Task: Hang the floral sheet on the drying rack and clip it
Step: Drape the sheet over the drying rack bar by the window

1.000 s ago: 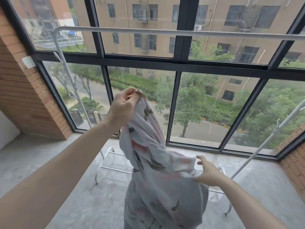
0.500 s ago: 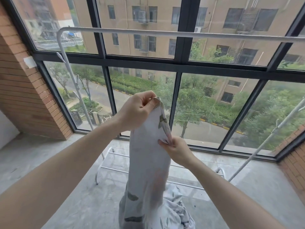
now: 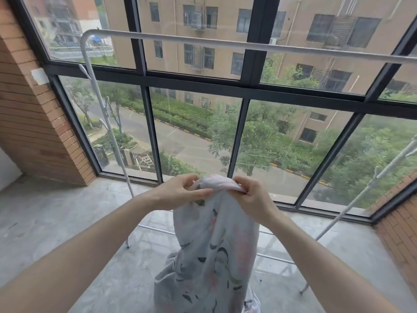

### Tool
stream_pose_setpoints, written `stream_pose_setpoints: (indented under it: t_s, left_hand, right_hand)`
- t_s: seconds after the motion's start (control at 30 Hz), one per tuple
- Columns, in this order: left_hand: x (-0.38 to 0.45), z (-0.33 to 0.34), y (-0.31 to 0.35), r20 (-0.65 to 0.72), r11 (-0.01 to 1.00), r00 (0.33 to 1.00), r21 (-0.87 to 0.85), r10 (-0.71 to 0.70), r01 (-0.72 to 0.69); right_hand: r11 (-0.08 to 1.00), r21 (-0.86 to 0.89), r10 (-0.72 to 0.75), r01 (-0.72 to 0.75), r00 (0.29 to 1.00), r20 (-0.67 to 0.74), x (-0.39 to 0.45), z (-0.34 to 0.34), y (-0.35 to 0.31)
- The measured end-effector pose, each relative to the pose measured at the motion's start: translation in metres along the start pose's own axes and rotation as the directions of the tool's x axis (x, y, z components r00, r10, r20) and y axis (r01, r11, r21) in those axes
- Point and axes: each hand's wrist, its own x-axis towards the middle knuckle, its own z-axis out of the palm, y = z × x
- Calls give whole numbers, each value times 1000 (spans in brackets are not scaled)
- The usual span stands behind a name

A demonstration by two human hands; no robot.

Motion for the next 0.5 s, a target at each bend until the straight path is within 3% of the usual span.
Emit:
stream_pose_setpoints:
  t_s: [0.1,0.2,0.27,0.33,0.4,0.5]
  left_hand:
    - [2,6,21,-21,992,992,-1,126,-126]
    - [3,6,28,-136,959,977,-210,164,-190]
    - [2,5,33,-167,933,970,-285,179,-221]
    - [3,6,38,-165,923,969,-310,183,-227]
    - [2,6,45,-146,926,973,-311,177,-215]
    - [3,8,54,-124,913,970,-331,208,-238]
  right_hand:
    - [1000,-12,-4,4,999,32,-6,8,-2]
    - [979,65,184,-195,972,143,-18,-1,6]
    - [865,186,394,-467,859,327,-32,-9,24]
    - [700,266,540,-663,735,411,-47,-10,44]
    - [679,197,624,-708,697,354,-60,-2,60]
    - [752,22,621,-659,718,314,-71,24,73]
